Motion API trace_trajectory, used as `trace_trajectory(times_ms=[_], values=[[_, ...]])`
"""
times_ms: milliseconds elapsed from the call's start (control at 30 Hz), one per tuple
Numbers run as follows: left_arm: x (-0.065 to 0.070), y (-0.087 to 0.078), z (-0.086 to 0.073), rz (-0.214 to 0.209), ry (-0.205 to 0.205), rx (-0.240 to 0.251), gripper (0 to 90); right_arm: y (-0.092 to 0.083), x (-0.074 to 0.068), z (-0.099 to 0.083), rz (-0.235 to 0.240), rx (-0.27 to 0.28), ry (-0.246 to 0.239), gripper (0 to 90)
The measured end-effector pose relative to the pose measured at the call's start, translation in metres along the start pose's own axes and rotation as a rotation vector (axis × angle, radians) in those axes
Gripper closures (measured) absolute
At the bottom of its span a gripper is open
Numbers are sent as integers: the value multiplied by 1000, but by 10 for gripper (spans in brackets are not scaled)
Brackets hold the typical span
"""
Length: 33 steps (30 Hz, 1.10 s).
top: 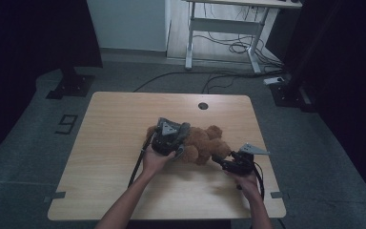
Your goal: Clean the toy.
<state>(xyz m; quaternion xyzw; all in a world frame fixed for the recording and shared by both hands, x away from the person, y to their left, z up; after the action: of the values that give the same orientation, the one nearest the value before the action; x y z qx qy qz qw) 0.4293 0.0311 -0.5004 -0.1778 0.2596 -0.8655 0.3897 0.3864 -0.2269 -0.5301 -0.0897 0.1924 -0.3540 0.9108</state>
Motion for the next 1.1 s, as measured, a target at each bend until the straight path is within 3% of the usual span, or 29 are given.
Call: trace_trajectory(times_ms=[167,300,533,567,600,633,700,733,767,867,967,1067,1100], values=[[7,-6,-12,9,24,14,792,-1,-3,1,12,3,-7,395],[12,-9,-18,14,42,19,792,-1,-1,-1,8,-14,-21,527],[19,-19,-10,6,44,25,784,3,-1,-6,-6,-50,-41,592],[28,-22,0,-26,44,46,784,5,0,-7,-14,-55,-36,600],[28,-22,0,-26,44,46,785,5,0,-7,-14,-55,-36,600],[41,-21,11,-49,71,61,785,7,1,-9,-18,-53,-34,603],[56,-16,21,-78,82,71,784,9,1,-10,-19,-54,-32,605],[56,-16,21,-78,82,71,784,9,1,-10,-19,-54,-32,605],[71,-6,30,-114,90,69,784,10,2,-10,-22,-53,-36,604],[85,15,30,-111,126,5,783,10,2,-11,-28,-52,-33,604],[84,25,20,-112,126,-12,784,9,5,-12,-42,-61,-33,604],[79,21,16,-121,105,2,790,10,7,-15,-28,-65,-24,606],[73,15,13,-94,109,17,791,12,8,-16,-21,-64,-17,609]])
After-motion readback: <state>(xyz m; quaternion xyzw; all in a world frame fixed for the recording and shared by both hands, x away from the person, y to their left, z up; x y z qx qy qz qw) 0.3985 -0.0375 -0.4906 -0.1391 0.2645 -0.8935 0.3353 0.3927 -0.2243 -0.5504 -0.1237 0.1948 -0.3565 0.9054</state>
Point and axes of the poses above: each handheld gripper's, and its own axes: y roughly forward along the jaws, z roughly out of its top, x roughly to its right, the point moved 4 cm from there along y, roughly forward along the jaws, and after that the axes turned 2 degrees about -y, right-handed, at the moved point
